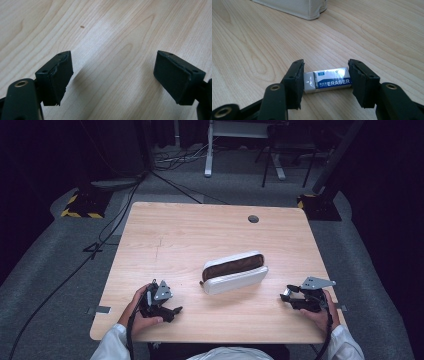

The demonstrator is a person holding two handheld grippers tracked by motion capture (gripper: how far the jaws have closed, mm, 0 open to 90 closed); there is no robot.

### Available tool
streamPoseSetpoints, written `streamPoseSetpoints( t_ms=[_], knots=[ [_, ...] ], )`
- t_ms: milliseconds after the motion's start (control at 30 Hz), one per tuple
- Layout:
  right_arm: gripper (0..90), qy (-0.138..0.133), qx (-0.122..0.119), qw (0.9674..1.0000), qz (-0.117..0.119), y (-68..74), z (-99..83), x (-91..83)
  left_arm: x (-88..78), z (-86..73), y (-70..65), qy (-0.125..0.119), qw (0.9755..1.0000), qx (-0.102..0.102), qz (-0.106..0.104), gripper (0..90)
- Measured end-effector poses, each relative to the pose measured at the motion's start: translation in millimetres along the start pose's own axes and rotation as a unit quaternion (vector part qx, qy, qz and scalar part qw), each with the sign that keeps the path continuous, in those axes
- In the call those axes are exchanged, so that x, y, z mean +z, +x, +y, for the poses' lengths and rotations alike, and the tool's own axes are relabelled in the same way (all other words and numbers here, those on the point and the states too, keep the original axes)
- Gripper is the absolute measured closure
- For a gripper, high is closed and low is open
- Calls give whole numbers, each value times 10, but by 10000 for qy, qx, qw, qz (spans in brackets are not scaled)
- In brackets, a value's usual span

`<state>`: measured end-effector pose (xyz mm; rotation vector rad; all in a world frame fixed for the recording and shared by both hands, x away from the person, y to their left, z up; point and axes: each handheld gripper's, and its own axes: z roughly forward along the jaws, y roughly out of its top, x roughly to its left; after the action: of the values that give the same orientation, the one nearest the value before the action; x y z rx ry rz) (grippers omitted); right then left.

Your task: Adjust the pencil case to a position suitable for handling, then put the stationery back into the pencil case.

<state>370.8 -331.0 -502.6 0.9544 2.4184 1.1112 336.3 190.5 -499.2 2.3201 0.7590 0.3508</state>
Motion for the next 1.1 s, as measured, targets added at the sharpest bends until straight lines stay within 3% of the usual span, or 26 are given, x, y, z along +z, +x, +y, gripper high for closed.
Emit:
streamPoseSetpoints(
  t_ms=[167,567,733,833,1067,1100],
  knots=[
    [482,0,0,10000,1,0,0,0,-2,-87,56,-166,9992,-313,-173,157],
    [483,7,-13,10000,63,-5,4,-13,0,-83,51,-161,9993,-314,-120,152],
    [484,-131,111,9998,88,-32,18,-62,1,-83,51,-164,9993,-315,-122,152],
    [484,-386,115,9991,139,-20,122,-158,1,-83,51,-165,9993,-318,-129,152],
    [483,-936,-355,9942,401,192,602,-399,11,-69,53,-138,9992,-345,-135,149],
    [483,-936,-355,9942,401,192,602,-399,11,-69,53,-138,9992,-345,-135,149]
  ],
)
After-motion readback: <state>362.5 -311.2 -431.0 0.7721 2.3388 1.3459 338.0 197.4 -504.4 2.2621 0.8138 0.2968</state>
